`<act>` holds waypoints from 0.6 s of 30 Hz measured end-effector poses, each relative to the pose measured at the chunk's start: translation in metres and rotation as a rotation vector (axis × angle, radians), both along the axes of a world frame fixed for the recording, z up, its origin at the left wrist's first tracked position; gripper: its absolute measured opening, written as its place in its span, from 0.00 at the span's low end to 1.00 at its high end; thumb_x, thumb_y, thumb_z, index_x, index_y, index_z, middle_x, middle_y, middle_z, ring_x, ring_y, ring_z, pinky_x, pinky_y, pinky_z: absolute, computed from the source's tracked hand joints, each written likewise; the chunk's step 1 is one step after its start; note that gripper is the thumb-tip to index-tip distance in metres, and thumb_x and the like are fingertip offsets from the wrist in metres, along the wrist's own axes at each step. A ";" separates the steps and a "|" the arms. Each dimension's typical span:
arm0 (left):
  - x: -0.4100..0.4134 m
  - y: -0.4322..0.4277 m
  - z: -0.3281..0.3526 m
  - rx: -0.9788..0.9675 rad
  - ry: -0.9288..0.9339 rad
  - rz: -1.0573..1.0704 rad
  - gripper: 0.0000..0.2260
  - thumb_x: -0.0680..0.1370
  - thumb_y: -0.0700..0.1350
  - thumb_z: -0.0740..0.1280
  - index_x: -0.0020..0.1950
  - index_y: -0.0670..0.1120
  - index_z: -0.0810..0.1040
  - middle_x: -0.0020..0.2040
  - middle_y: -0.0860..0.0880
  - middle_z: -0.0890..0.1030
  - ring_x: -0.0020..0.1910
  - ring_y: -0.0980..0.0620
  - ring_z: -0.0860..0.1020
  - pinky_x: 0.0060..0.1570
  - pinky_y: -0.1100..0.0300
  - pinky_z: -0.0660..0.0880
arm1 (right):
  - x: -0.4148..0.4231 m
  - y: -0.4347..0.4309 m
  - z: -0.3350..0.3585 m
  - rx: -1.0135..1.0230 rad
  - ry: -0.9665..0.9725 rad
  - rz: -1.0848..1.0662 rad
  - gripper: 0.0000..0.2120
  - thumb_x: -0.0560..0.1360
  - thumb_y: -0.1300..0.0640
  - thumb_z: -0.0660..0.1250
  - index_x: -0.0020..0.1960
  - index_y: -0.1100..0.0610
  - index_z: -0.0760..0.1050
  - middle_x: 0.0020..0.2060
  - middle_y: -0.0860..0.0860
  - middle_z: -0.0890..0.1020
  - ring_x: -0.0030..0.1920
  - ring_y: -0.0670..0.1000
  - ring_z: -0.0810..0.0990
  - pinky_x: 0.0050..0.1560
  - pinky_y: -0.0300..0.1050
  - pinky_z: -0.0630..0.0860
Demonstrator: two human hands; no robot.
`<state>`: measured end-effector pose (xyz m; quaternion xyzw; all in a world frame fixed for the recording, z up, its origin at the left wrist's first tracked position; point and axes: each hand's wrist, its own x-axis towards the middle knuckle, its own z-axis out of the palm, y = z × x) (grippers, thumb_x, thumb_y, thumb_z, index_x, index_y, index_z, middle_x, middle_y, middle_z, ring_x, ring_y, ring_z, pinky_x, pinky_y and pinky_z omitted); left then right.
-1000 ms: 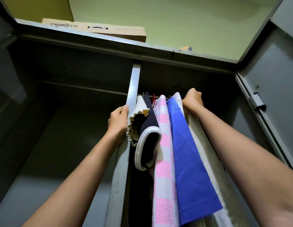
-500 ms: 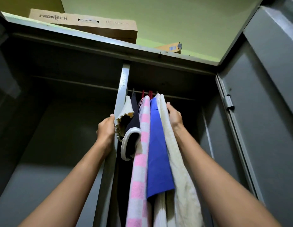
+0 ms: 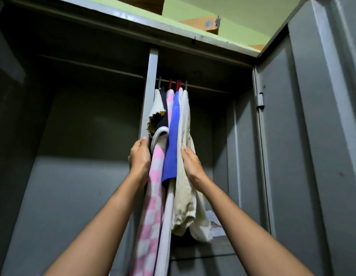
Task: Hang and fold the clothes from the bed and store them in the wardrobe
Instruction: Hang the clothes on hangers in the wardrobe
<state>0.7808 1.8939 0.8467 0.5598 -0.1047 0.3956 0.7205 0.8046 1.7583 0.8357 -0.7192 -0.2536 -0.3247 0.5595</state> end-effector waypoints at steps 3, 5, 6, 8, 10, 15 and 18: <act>-0.020 -0.012 -0.027 0.046 -0.012 -0.040 0.17 0.81 0.51 0.55 0.61 0.44 0.76 0.63 0.45 0.76 0.64 0.44 0.71 0.64 0.56 0.66 | -0.017 -0.003 -0.025 0.012 0.074 -0.016 0.33 0.74 0.36 0.55 0.72 0.55 0.66 0.70 0.50 0.70 0.71 0.50 0.67 0.72 0.52 0.62; -0.038 -0.019 -0.049 0.045 0.023 -0.087 0.17 0.82 0.50 0.55 0.67 0.45 0.72 0.67 0.47 0.73 0.66 0.46 0.70 0.60 0.61 0.64 | -0.043 -0.005 -0.042 0.066 0.126 0.001 0.24 0.80 0.45 0.55 0.71 0.57 0.68 0.69 0.52 0.71 0.69 0.50 0.69 0.72 0.52 0.63; -0.047 -0.024 -0.065 0.042 0.040 -0.119 0.17 0.82 0.49 0.55 0.68 0.45 0.71 0.68 0.47 0.72 0.66 0.47 0.69 0.60 0.61 0.63 | -0.061 -0.008 -0.054 0.093 0.165 -0.010 0.23 0.81 0.47 0.54 0.71 0.58 0.68 0.68 0.53 0.72 0.69 0.50 0.69 0.72 0.52 0.63; -0.063 -0.033 -0.094 0.025 0.027 -0.158 0.17 0.81 0.48 0.56 0.69 0.45 0.70 0.68 0.47 0.72 0.67 0.47 0.69 0.63 0.61 0.63 | -0.094 -0.011 -0.076 0.131 0.224 -0.032 0.22 0.82 0.48 0.53 0.71 0.59 0.67 0.68 0.52 0.72 0.68 0.49 0.69 0.70 0.49 0.64; -0.079 -0.038 -0.120 0.020 0.054 -0.208 0.17 0.81 0.46 0.57 0.68 0.43 0.72 0.67 0.46 0.73 0.67 0.47 0.70 0.66 0.58 0.63 | -0.135 -0.011 -0.101 0.181 0.269 -0.070 0.21 0.82 0.48 0.52 0.70 0.58 0.67 0.65 0.50 0.73 0.66 0.48 0.70 0.63 0.42 0.66; -0.127 -0.075 -0.187 0.011 0.175 -0.540 0.15 0.81 0.48 0.58 0.64 0.43 0.74 0.62 0.45 0.77 0.63 0.48 0.73 0.68 0.54 0.65 | -0.236 -0.020 -0.159 0.259 0.390 -0.238 0.15 0.82 0.46 0.50 0.65 0.49 0.66 0.59 0.51 0.73 0.62 0.50 0.72 0.56 0.46 0.65; -0.176 -0.109 -0.217 0.026 0.241 -0.711 0.12 0.82 0.48 0.56 0.59 0.46 0.75 0.54 0.49 0.77 0.56 0.52 0.73 0.60 0.55 0.68 | -0.290 -0.040 -0.185 0.314 0.428 -0.357 0.22 0.82 0.46 0.49 0.72 0.52 0.63 0.65 0.50 0.72 0.64 0.51 0.71 0.64 0.52 0.66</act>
